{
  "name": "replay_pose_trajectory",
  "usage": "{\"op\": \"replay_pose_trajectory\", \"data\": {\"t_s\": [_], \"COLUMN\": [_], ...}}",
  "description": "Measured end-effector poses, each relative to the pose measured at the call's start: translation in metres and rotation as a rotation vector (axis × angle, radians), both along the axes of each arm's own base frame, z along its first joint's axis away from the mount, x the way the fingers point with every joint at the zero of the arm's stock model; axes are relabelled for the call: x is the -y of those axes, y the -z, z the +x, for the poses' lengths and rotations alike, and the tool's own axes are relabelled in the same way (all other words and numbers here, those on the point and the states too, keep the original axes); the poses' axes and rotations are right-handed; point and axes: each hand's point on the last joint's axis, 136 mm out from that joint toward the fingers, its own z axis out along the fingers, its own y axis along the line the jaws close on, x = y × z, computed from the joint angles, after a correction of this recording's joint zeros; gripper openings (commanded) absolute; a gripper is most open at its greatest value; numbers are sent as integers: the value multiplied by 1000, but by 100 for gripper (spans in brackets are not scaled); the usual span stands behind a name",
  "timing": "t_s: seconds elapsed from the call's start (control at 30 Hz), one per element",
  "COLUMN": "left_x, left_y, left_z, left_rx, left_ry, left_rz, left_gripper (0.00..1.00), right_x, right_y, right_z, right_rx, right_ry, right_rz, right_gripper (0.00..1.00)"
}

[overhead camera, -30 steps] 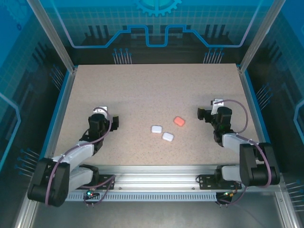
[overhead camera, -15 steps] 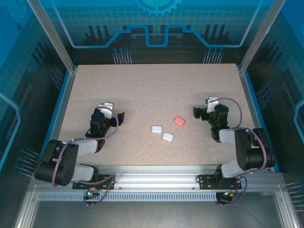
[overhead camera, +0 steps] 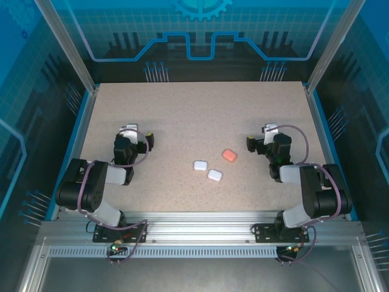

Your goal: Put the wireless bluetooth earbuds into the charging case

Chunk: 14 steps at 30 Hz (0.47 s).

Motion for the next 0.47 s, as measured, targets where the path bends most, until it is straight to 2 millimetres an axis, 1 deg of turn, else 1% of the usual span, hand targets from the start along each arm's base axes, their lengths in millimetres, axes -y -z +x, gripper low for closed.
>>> {"op": "replay_pose_trajectory", "data": {"t_s": [0.07,0.23,0.47], "left_x": [-4,-5,-5], "left_y": [3,10,11], "left_z": [-1,-3,-4], "left_rx": [-13,-42,-46], "left_ry": [-18,-29,-32], "left_rz": [-11,-19,-30], "left_gripper": [99,99,99], "right_x": [0,0,0], "right_y": [0,0,0], "right_z": [0,0,0], "right_rx": [0,0,0], "right_ry": [1,0,-1], "right_rz": [-1,-2,-4], "right_gripper": [100,100,100]}}
